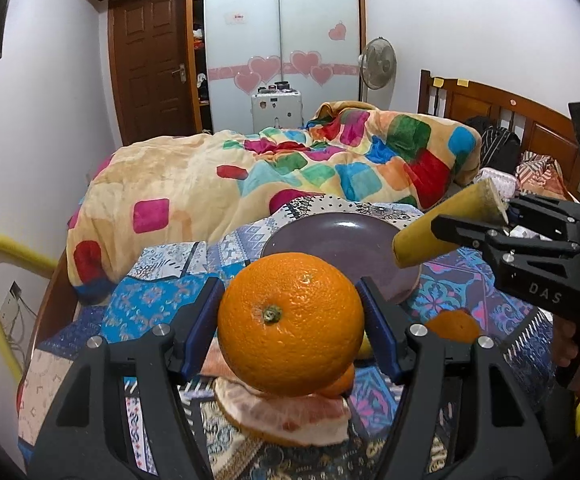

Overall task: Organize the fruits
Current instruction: 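Lift and carry the orange and gourd over the purple plate with both tools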

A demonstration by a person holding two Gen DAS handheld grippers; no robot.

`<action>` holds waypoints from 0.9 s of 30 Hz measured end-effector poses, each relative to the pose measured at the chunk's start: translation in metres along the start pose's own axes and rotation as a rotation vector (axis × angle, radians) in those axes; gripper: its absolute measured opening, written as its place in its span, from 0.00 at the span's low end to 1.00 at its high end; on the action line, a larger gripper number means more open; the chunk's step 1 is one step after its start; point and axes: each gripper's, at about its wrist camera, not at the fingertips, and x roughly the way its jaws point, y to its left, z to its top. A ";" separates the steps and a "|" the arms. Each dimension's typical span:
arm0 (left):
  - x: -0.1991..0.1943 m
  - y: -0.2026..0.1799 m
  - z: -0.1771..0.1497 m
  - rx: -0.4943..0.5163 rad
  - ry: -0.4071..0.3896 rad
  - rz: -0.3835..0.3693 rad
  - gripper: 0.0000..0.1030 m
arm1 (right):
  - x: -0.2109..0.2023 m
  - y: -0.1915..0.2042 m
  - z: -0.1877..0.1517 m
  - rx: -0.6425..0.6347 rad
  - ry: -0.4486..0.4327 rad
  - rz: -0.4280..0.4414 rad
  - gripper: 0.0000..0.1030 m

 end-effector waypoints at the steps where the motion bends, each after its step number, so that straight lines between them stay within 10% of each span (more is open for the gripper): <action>1: 0.003 -0.001 0.002 0.001 0.005 0.001 0.65 | 0.003 -0.002 0.001 0.002 -0.002 -0.005 0.33; 27: 0.142 -0.004 0.040 0.002 0.280 -0.001 0.65 | 0.098 -0.042 0.018 0.035 0.114 -0.096 0.33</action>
